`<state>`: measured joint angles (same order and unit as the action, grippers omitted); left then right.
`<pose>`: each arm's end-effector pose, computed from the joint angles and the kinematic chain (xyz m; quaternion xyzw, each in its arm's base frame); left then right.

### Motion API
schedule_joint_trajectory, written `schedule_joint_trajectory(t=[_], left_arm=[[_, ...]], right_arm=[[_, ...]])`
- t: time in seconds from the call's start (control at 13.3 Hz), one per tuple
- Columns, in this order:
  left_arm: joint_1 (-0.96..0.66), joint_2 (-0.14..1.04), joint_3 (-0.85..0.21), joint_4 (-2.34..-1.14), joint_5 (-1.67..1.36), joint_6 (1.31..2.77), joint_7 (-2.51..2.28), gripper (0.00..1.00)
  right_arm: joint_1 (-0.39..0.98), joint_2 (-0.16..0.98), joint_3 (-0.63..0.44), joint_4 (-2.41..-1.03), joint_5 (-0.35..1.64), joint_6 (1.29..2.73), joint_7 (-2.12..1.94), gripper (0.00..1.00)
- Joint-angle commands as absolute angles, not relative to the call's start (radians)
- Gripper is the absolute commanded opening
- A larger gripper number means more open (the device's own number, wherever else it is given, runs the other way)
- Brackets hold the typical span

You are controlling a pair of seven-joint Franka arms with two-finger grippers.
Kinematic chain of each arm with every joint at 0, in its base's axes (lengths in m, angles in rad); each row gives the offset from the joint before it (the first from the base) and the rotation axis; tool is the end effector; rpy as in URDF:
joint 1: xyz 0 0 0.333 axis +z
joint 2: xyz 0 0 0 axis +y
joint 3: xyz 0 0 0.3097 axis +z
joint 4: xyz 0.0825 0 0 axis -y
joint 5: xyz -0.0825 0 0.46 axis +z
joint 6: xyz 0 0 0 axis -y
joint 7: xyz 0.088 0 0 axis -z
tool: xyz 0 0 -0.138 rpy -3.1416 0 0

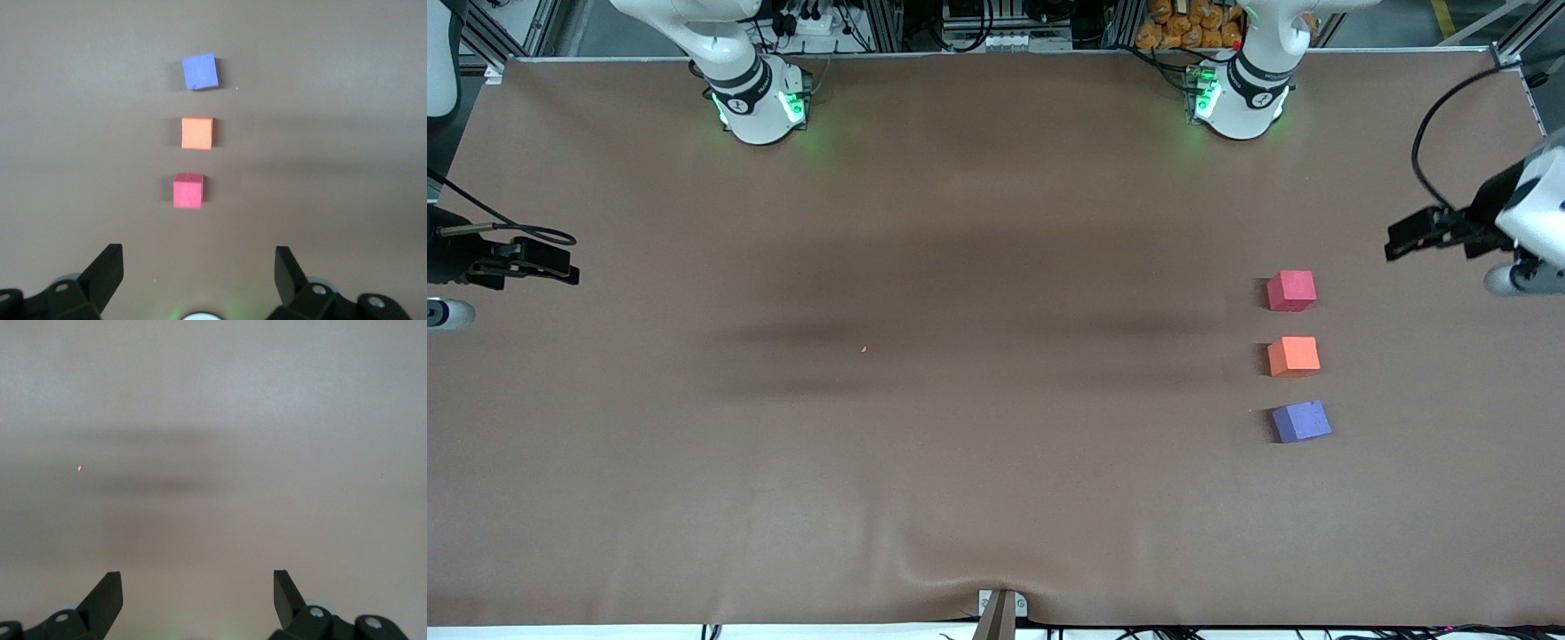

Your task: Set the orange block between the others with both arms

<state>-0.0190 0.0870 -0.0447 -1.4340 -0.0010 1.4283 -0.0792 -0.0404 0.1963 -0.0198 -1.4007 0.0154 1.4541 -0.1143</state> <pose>0.6380 -0.0397 0.5942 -0.9989 -0.0077 0.0463 0.0009 0.6698 -0.0370 0.5420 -0.9971 -0.0274 0.0706 0.0119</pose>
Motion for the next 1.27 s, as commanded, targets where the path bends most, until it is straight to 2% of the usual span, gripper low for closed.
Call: schedule_joint_trajectory(t=[0.0, 0.53, 1.2], left_arm=[[-0.014, 0.017, -0.066, -1.43, -0.011, 1.385, -0.064, 1.0], [-0.011, 0.012, -0.072, -1.428, -0.018, 1.364, -0.064, 1.0], [-0.009, 0.014, -0.067, -1.43, -0.021, 1.364, -0.061, 1.0]], right_arm=[[-0.043, 0.196, -0.017, -1.394, 0.014, 1.448, -0.115, 1.0], [-0.048, 0.183, -0.018, -1.393, 0.017, 1.443, -0.112, 1.0], [-0.046, 0.161, -0.015, -1.391, 0.015, 1.362, -0.117, 1.0]])
